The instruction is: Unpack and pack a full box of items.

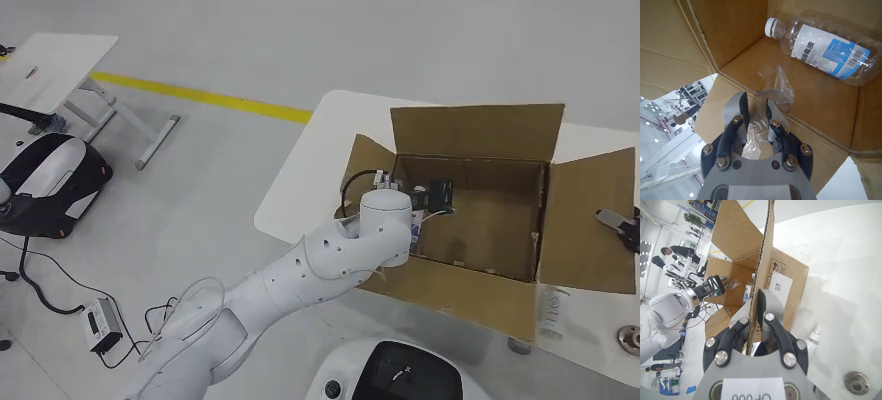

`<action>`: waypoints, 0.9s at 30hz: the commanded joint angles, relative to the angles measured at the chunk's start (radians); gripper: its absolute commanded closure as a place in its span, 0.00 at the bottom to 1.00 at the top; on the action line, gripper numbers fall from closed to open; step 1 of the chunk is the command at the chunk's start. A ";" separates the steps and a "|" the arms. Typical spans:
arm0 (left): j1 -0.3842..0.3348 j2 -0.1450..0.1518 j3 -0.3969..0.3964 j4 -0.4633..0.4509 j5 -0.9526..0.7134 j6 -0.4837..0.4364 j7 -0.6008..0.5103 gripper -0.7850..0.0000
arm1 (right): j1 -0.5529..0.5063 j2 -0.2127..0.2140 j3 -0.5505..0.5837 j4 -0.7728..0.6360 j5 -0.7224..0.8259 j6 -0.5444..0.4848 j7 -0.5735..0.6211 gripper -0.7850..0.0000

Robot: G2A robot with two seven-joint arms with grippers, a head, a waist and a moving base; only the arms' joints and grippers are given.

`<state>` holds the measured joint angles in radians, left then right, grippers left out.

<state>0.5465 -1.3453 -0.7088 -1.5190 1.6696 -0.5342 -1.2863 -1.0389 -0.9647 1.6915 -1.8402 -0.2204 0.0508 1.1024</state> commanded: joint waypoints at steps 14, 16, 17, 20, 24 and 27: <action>-0.027 0.048 0.020 -0.061 -0.084 0.035 -0.035 1.00 | 0.011 0.014 -0.018 0.027 0.005 0.022 -0.036 1.00; -0.028 0.055 0.013 -0.071 -0.088 0.040 -0.040 1.00 | 0.012 0.016 -0.020 0.029 0.005 0.026 -0.041 1.00; -0.028 0.059 0.009 -0.077 -0.089 0.044 -0.043 1.00 | 0.013 0.016 -0.022 0.029 0.005 0.027 -0.042 1.00; -0.025 0.067 -0.010 -0.104 -0.101 0.048 -0.048 1.00 | 0.012 0.019 -0.026 0.030 0.006 0.032 -0.046 1.00; -0.014 0.072 -0.059 -0.152 -0.139 0.054 -0.040 1.00 | 0.013 0.022 -0.032 0.029 0.008 0.036 -0.052 1.00; -0.006 0.075 -0.101 -0.180 -0.144 0.078 -0.014 1.00 | 0.014 0.025 -0.037 0.027 0.006 0.036 -0.051 1.00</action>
<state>0.5382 -1.2710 -0.7927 -1.6900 1.5240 -0.4707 -1.3130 -1.0256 -0.9409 1.6558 -1.8123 -0.2139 0.0870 1.0503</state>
